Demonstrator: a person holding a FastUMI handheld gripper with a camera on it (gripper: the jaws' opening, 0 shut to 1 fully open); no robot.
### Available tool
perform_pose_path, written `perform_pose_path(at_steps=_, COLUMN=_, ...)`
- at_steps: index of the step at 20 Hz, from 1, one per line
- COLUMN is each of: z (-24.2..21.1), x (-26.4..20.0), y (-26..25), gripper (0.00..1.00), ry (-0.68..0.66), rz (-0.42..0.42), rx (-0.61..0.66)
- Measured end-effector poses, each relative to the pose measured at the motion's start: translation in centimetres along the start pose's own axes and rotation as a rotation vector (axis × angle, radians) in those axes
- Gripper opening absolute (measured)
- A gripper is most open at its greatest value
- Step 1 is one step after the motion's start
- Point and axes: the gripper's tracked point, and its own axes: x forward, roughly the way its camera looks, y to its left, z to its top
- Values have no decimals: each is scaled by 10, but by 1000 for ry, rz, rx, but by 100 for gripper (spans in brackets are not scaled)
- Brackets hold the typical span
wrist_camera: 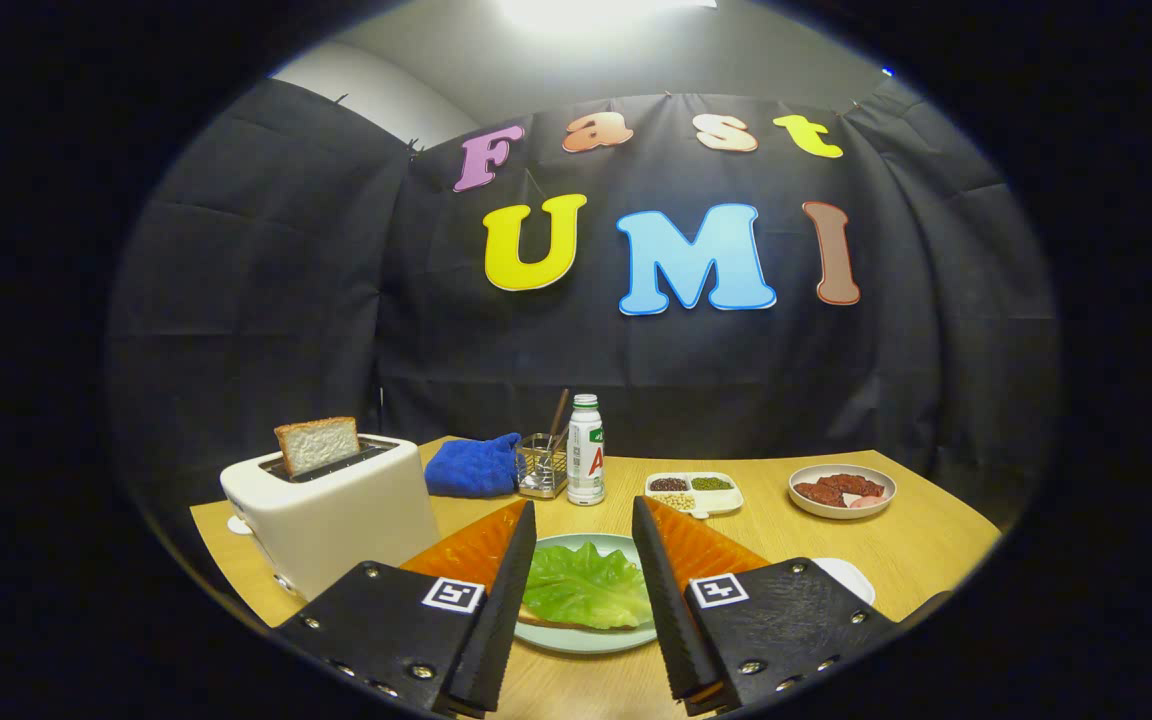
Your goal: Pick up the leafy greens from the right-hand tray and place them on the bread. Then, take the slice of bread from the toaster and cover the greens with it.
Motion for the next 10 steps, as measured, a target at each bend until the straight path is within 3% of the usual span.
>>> perform_pose_path(at_steps=5, z=6, x=3, y=30, gripper=60, ry=41, rz=-39, rx=46)
perform_pose_path(at_steps=10, z=17, x=3, y=99, gripper=60, ry=46, rz=59, rx=8)
